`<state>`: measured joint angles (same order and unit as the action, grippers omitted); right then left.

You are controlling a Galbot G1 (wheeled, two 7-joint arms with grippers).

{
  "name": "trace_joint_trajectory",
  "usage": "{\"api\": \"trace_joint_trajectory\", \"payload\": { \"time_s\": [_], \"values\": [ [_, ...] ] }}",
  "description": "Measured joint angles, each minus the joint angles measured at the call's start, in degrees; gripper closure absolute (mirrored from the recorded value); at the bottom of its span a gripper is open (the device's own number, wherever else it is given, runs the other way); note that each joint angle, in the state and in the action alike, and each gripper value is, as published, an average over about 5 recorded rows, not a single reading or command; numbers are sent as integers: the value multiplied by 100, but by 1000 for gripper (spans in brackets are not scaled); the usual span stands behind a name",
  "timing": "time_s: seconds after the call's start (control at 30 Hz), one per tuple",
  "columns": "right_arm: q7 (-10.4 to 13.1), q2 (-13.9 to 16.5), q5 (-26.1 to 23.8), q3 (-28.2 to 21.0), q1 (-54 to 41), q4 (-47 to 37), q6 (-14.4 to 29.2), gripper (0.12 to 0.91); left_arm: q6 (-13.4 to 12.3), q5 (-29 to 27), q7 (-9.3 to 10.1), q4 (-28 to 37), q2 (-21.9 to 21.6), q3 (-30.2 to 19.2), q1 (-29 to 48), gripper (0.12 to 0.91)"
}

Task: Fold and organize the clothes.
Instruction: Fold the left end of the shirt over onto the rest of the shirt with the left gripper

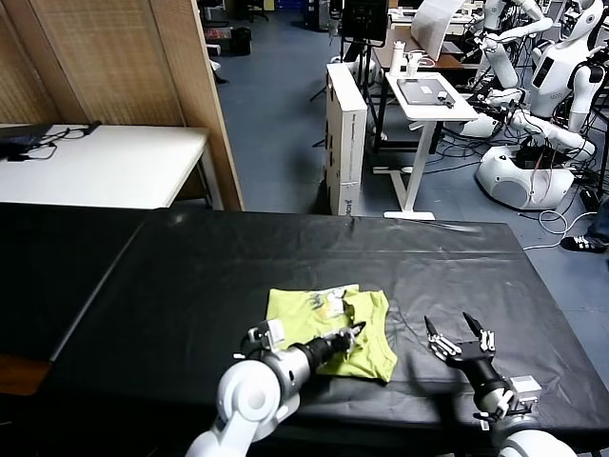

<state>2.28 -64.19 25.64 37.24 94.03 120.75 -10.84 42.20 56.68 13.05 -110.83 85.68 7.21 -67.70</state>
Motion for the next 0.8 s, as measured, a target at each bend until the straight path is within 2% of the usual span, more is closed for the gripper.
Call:
{"api": "trace_joint_trajectory", "payload": {
  "time_s": [0.2,0.4,0.8],
  "values": [
    [-2,-24,-42,-50,-29,-25,-27,118,0,-133,-18,133,101,19,26,860],
    [-8,-8,-71,-67,-49,-58,-53,118,0,-413,-188,289,205,23,18,860],
    [-50,50,-72,-113,-61,-72,-91,118,0,-665,-322,378,367,-23,5,860]
  ]
}}
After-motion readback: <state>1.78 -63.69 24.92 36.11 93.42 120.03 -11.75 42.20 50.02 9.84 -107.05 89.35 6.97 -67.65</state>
